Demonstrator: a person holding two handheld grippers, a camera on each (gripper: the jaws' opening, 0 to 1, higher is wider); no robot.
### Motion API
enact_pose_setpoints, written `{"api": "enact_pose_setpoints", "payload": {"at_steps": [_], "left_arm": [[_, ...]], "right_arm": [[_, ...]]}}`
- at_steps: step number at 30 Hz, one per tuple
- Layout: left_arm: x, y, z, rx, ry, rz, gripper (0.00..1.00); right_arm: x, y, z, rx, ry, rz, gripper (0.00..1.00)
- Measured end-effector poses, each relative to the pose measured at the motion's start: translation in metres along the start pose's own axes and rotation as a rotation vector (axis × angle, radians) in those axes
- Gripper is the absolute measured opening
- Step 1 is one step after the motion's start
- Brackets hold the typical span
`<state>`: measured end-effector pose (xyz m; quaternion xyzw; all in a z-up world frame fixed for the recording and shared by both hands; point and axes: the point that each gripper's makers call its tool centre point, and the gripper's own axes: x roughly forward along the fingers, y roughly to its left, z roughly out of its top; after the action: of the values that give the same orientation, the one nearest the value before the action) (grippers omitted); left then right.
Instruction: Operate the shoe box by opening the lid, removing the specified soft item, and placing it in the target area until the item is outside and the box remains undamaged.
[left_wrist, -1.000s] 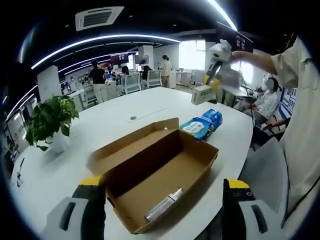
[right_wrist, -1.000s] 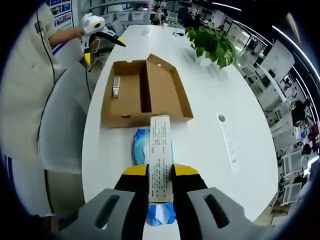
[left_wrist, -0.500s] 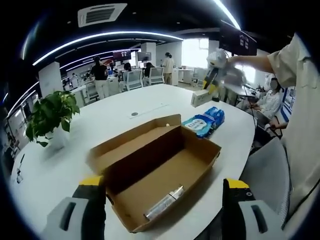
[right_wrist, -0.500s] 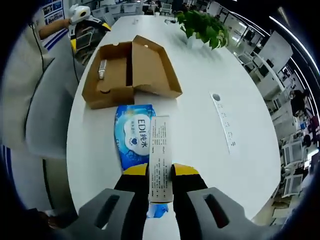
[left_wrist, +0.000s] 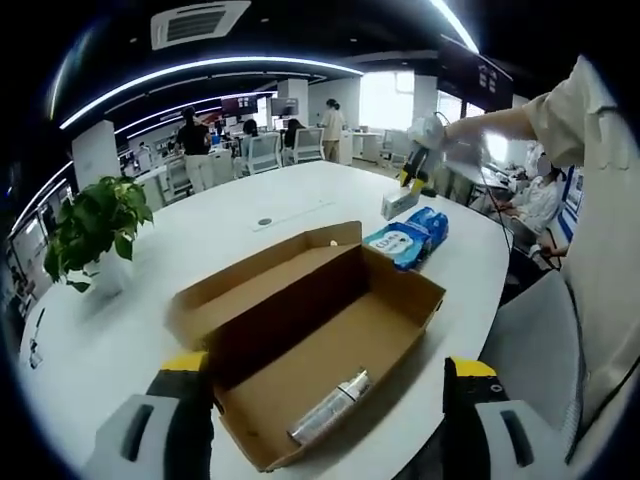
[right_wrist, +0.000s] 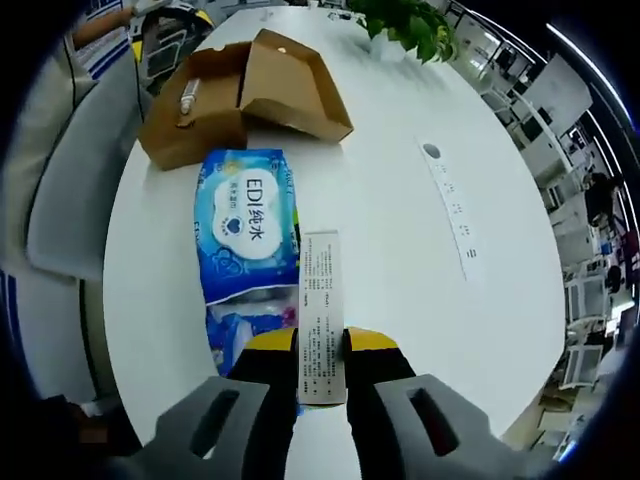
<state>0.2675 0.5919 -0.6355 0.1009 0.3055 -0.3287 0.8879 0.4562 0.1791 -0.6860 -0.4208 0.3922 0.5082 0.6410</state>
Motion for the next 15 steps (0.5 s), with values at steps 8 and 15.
{"api": "enact_pose_setpoints", "payload": {"at_steps": [8,15], "left_arm": [[0.005,0.001,-0.006,-0.002,0.021,-0.013,0.96],[0.006,0.002,-0.013,-0.011,0.040,-0.012,0.96]], "right_arm": [[0.016,-0.003,-0.022,-0.006,0.046,0.024,0.15],[0.027,-0.003,-0.033,-0.011,0.065,0.038,0.15]]}}
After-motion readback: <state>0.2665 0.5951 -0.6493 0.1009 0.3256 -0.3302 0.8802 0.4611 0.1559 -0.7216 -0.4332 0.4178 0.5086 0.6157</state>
